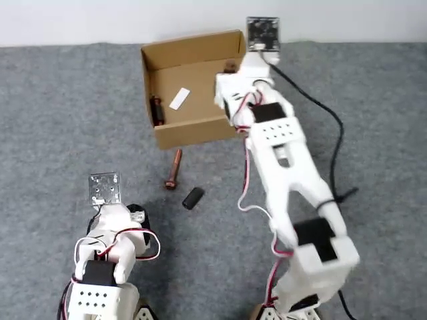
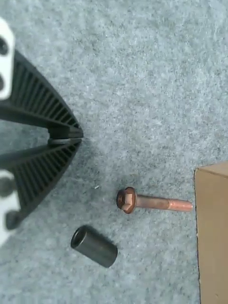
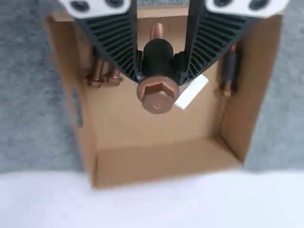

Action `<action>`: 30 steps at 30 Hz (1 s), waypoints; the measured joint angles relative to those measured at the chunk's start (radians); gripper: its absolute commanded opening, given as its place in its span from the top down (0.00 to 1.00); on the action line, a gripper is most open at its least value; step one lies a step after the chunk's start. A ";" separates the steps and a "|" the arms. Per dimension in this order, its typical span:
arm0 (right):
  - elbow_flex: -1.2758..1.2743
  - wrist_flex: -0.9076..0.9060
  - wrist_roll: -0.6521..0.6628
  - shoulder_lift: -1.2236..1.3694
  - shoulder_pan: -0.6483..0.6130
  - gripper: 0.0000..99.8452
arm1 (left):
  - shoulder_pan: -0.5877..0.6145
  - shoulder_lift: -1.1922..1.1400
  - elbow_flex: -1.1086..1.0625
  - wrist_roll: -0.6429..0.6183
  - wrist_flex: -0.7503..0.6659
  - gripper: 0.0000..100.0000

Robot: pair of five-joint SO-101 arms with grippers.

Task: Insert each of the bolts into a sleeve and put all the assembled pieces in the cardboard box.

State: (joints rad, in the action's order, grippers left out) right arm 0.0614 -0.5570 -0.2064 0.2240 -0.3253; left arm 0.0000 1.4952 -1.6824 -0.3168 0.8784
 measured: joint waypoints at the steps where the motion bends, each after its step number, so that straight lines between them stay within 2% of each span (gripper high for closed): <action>1: 0.017 0.000 0.014 0.037 -0.009 0.99 | 0.000 0.000 0.000 0.000 0.000 0.99; 9: 0.055 -0.043 0.124 0.152 -0.046 0.97 | 0.000 0.000 0.000 0.000 -0.015 0.99; 15: 0.068 -0.157 0.149 0.152 -0.061 0.85 | 0.000 0.000 0.000 0.000 -0.015 0.99; 23: 0.118 -0.244 0.149 0.147 -0.068 0.85 | 0.000 0.000 0.000 -0.003 -0.017 0.99; 30: 0.206 -0.440 0.149 0.066 -0.069 0.85 | 0.101 0.000 0.000 -0.026 -0.023 0.99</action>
State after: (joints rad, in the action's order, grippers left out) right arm 0.2670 -0.9973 -0.0575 0.2900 -0.3943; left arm 0.1013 1.4952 -1.6824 -0.3429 0.8554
